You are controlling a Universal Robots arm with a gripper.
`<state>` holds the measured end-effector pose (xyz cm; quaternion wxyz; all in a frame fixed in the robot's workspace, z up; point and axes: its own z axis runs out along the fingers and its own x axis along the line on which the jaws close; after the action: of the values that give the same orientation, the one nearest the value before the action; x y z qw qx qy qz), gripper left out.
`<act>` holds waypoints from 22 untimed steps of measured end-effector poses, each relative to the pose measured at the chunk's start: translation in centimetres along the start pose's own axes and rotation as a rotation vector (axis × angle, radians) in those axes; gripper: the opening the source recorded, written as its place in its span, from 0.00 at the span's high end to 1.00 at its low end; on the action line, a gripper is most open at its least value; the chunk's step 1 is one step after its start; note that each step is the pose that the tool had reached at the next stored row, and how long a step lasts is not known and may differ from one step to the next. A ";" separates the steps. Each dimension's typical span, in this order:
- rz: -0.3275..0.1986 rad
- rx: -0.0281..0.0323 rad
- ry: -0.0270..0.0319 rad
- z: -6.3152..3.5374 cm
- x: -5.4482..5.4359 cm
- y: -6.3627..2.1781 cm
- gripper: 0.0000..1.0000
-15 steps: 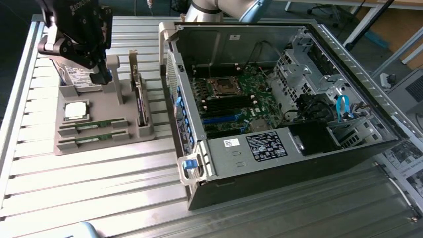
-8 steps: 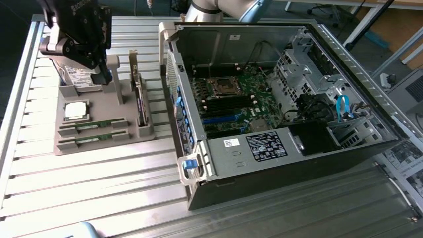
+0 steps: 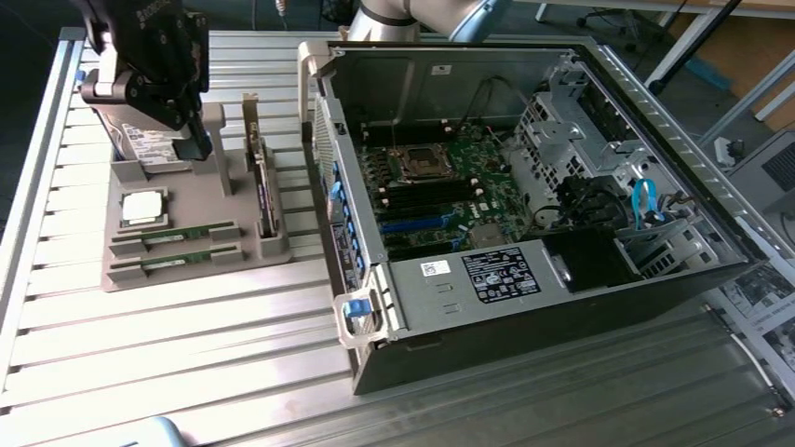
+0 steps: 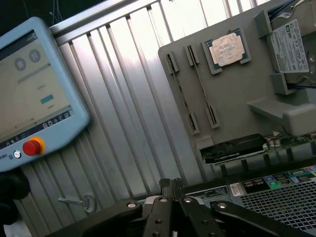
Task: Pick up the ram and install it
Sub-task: 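Pick up the ram and move it above insertion slot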
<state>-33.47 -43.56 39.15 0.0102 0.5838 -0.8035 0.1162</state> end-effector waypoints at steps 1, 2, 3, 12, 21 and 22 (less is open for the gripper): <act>-0.008 0.0019 0.0008 0.01 0.0 0.00 0.90; -0.013 0.0034 0.0015 0.01 0.0 0.00 0.90; -0.019 0.0047 0.0022 0.01 0.0 0.00 0.90; -0.080 0.0200 0.0095 0.03 0.0 0.00 0.90; -0.140 0.0349 0.0167 0.04 0.0 0.01 0.90; -0.152 0.0380 0.0186 0.04 0.0 0.01 0.90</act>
<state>-33.47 -43.56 39.10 0.0154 0.6421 -0.7543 0.1358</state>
